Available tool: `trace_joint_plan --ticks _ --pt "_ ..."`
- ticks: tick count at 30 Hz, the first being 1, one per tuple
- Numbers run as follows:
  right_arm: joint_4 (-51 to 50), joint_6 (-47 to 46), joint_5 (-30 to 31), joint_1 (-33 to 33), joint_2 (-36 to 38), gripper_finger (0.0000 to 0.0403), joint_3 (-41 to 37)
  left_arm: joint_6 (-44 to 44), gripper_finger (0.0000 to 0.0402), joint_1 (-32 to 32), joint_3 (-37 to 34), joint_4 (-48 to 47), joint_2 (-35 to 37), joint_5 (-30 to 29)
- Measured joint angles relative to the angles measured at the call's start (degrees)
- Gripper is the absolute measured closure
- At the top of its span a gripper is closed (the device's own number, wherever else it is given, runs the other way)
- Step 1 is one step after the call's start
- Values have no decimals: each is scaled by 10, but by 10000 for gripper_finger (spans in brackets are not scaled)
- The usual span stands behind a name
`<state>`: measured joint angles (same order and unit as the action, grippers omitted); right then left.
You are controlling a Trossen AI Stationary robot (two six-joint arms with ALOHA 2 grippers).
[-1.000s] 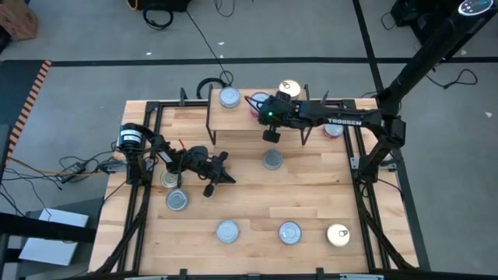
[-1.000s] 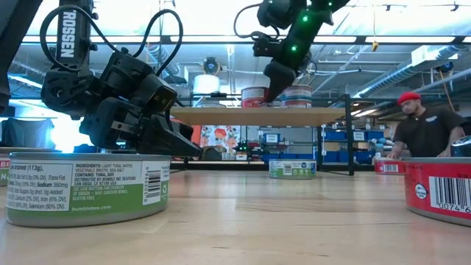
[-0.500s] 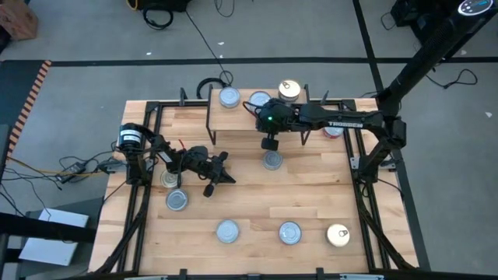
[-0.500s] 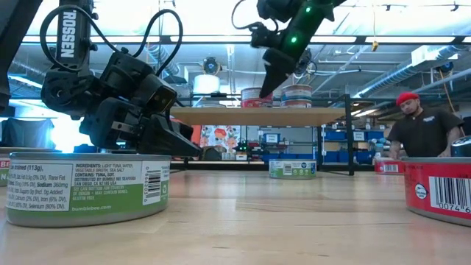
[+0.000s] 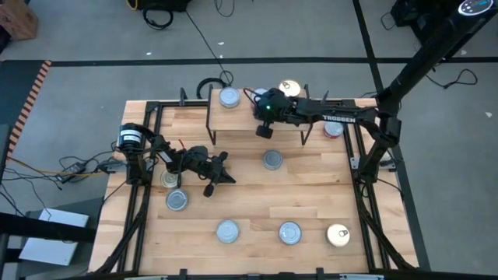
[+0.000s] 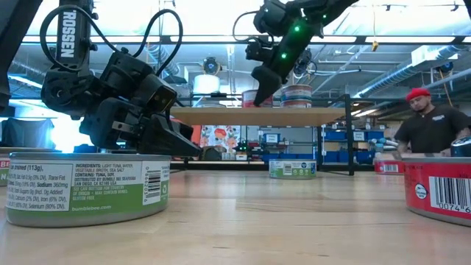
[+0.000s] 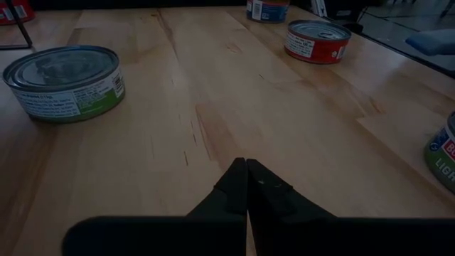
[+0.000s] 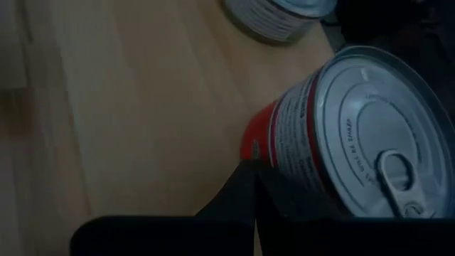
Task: Stack canned seafood by type on shelf
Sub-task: Stack the blue and pink tuna can on top of the blue and pink tuna can on the shelf
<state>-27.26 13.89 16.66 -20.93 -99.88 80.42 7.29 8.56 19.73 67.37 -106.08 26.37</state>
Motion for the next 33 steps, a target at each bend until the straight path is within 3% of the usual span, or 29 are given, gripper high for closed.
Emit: trace_joint_plan --ticks 7,14,33 --pt "1 22 -26 9 15 397 0 0 396 0 0 0 0 0" --pt "-61 24 2 9 19 397 0 0 396 0 0 0 0 0" --pt "24 45 -17 -24 15 396 0 0 396 0 0 0 0 0"
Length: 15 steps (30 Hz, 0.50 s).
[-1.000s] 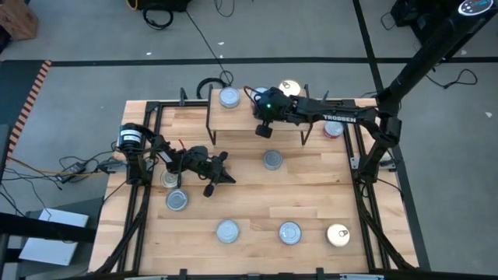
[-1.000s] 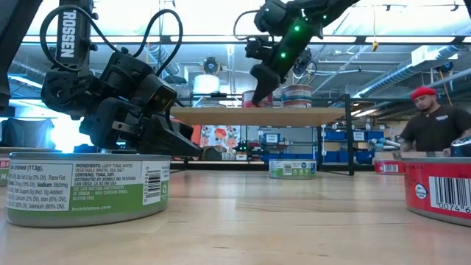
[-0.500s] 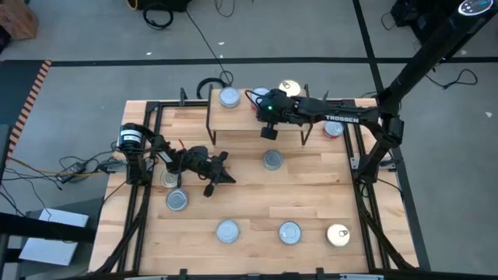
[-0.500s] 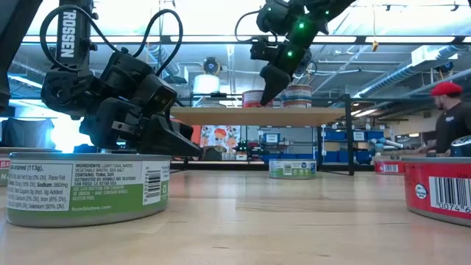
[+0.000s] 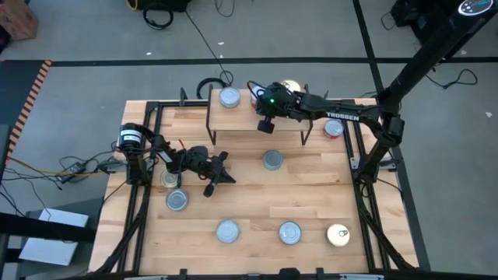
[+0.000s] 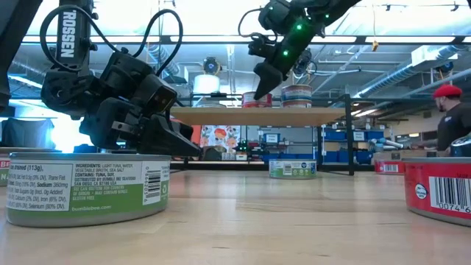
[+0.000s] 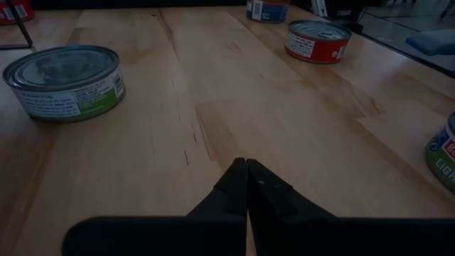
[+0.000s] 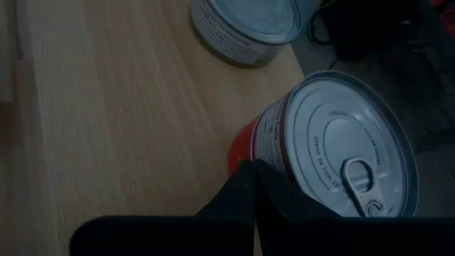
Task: Stack canned seafood by type on shelf
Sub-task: Stack the blue and pink tuna can on top of the blue and pink tuna can on the shelf, then stack the green and white tuna can on top of the green and white tuna can on the shelf
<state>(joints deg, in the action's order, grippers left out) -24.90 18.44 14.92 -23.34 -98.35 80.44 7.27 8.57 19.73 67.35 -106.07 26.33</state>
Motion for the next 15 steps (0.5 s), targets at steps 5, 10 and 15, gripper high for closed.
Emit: trace_joint_plan --ticks 5,10,15 --pt "-12 1 0 33 13 396 0 0 396 0 0 0 0 0" --pt "-76 -35 0 104 36 396 0 0 396 0 0 0 0 0" --pt "-108 -102 -19 185 43 396 -11 0 396 -8 0 2 0 2"
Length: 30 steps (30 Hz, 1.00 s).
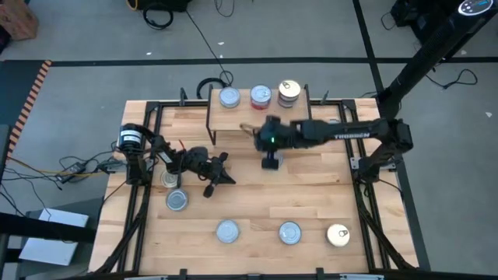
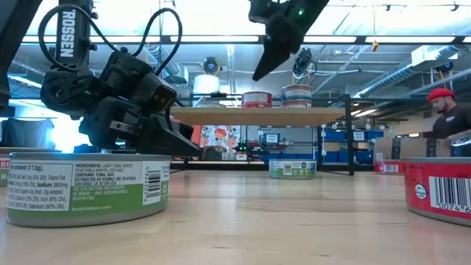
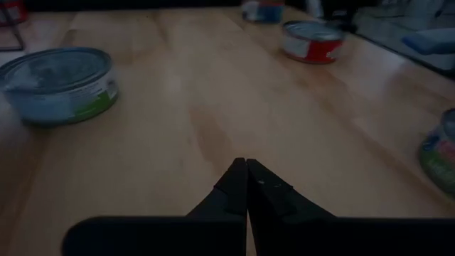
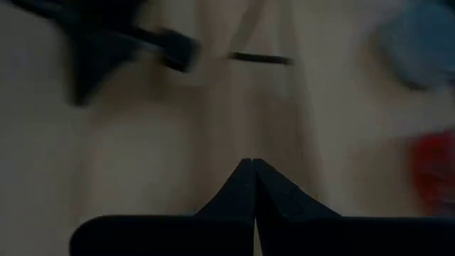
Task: Stack canned seafood by type on shelf
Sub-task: Stack the green and white tuna can on top of the green and white tuna can on the shelf
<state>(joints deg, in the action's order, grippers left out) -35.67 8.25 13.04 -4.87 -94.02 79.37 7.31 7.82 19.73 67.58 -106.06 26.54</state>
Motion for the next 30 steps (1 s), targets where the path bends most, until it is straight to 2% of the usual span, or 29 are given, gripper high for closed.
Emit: trace_joint_plan --ticks 5,8,11,13,16,21,24,30 --pt "140 -40 -44 61 0 399 -100 0 396 -29 9 13 0 14" --pt "228 -63 -45 87 0 399 -167 0 396 -46 18 9 0 36" --pt "264 -101 -27 102 0 399 -207 -10 396 -56 30 -13 12 64" --pt "267 -125 -4 112 0 399 -221 -29 396 -58 38 -56 29 85" --pt "265 -139 24 123 0 398 -230 -58 396 -67 53 -168 66 103" --pt "266 -143 49 135 0 398 -230 -123 395 -99 94 -357 105 105" --pt "267 -142 54 138 0 398 -230 -142 381 -127 119 -421 107 104" --pt "266 -142 55 138 0 397 -230 -155 325 -168 168 -529 107 38"
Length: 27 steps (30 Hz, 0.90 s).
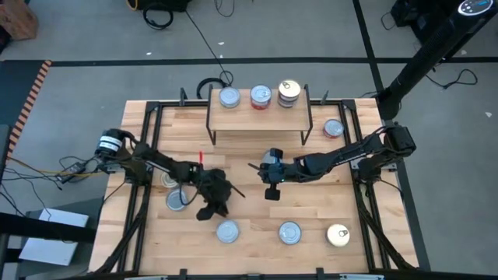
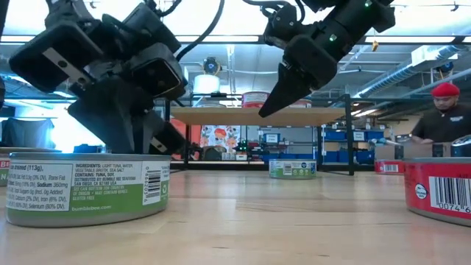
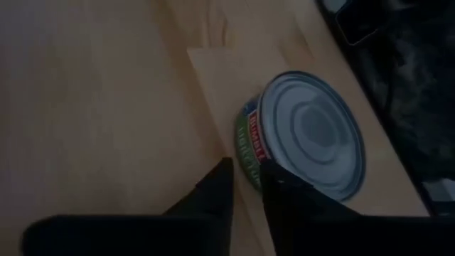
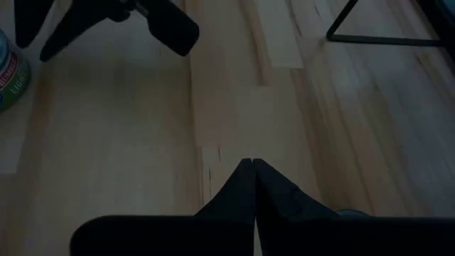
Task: Stack canned seafood by type on shelf
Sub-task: Stack the green and white tuna can on top of the green and white tuna can on the shelf
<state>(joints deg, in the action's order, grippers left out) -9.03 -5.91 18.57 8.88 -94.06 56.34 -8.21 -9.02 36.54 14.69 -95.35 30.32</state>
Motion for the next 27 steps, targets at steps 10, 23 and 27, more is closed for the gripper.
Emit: trace_joint_plan --ticks 10,23,27 --pt "0 0 0 0 0 396 0 -39 264 -16 18 -32 0 -16" --pt "0 -1 0 0 0 396 0 -81 261 -24 18 -35 -6 0" --pt "0 -1 0 0 0 396 0 -88 261 -24 18 -34 -12 2"
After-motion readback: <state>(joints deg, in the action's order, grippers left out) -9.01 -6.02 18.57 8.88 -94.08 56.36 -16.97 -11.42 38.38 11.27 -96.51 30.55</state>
